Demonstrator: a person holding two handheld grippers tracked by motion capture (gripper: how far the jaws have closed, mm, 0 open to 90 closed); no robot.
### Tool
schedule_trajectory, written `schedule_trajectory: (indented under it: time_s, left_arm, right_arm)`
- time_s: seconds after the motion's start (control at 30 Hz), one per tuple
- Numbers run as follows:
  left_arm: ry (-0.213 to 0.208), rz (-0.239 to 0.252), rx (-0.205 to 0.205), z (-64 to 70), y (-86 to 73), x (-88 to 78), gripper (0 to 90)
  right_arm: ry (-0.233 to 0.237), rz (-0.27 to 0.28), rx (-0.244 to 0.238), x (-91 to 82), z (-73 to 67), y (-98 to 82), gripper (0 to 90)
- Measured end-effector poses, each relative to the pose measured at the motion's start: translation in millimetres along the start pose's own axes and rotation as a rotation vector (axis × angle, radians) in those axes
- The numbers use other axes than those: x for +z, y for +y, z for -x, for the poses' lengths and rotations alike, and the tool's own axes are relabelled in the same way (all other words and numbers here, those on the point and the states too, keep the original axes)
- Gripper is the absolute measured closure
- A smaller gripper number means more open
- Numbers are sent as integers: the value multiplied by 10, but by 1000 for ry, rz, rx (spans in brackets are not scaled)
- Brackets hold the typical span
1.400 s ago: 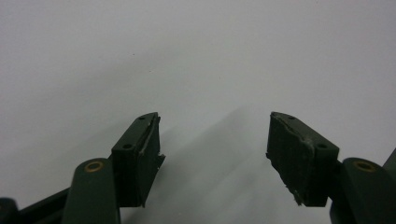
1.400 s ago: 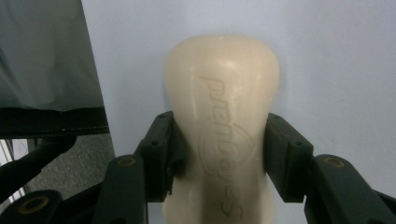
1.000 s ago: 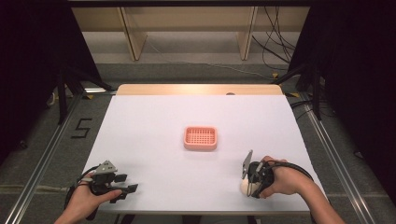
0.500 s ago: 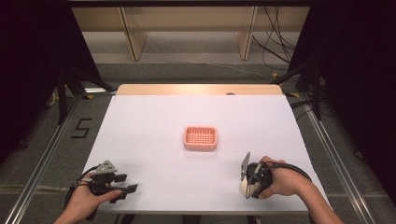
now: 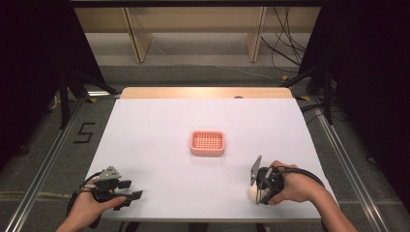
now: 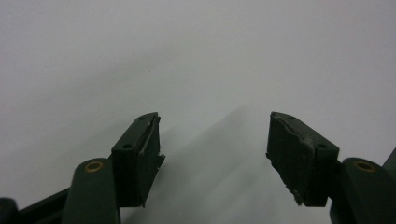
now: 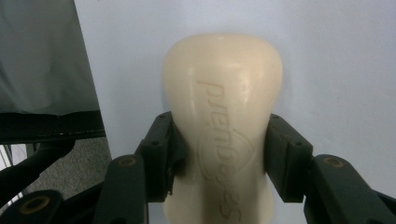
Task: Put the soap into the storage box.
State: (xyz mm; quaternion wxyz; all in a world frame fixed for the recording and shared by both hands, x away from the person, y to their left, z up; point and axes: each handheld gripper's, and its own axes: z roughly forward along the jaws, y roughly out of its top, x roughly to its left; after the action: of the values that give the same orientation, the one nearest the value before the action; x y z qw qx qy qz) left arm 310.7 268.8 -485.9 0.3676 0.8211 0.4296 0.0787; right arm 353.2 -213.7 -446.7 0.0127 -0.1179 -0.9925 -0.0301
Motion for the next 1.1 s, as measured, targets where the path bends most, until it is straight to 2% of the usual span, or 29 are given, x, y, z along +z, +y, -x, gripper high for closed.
schedule_trajectory:
  time_s: [0.07,0.23,0.3,0.47,0.63,0.67,0.73,0.8,0.93,0.97,1.0,1.03,1.07,1.1]
  left_arm:
    - [-4,4,-15,8,-2,9,344]
    - [-1,10,-14,9,-1,3,344]
    - [0,2,0,-1,1,-3,344]
    - [-5,2,-10,4,0,3,344]
    - [-4,0,-10,4,2,3,344]
    - [-4,0,-10,4,2,3,344]
    - [-6,1,-10,4,3,4,344]
    - [-1,3,0,0,2,-3,344]
    - [-1,11,-8,4,2,1,343]
    - [0,10,-6,4,3,0,343]
    - [-5,-1,-6,1,4,-1,344]
    - [-6,2,-9,5,4,2,344]
    - [-6,2,-9,5,4,2,344]
    - [-6,0,-8,4,3,4,343]
  right_arm:
    - [-1,1,0,-3,-1,2,503]
    - [2,0,-1,-33,4,24,503]
    - [2,-2,1,-42,9,33,503]
    - [6,4,-8,-77,32,40,503]
    - [-23,18,-3,-133,28,42,503]
    - [-23,40,-40,-134,59,45,503]
    - [-31,52,-47,-147,75,49,504]
    - [-37,59,-42,-166,83,52,503]
    - [-34,54,-17,-180,84,64,503]
    - [-46,65,-41,-176,105,62,503]
    - [-36,62,-28,-194,106,70,503]
    - [-65,83,-46,-211,133,66,503]
    - [-71,89,-62,-224,154,64,503]
    - [-79,93,-16,-245,138,57,503]
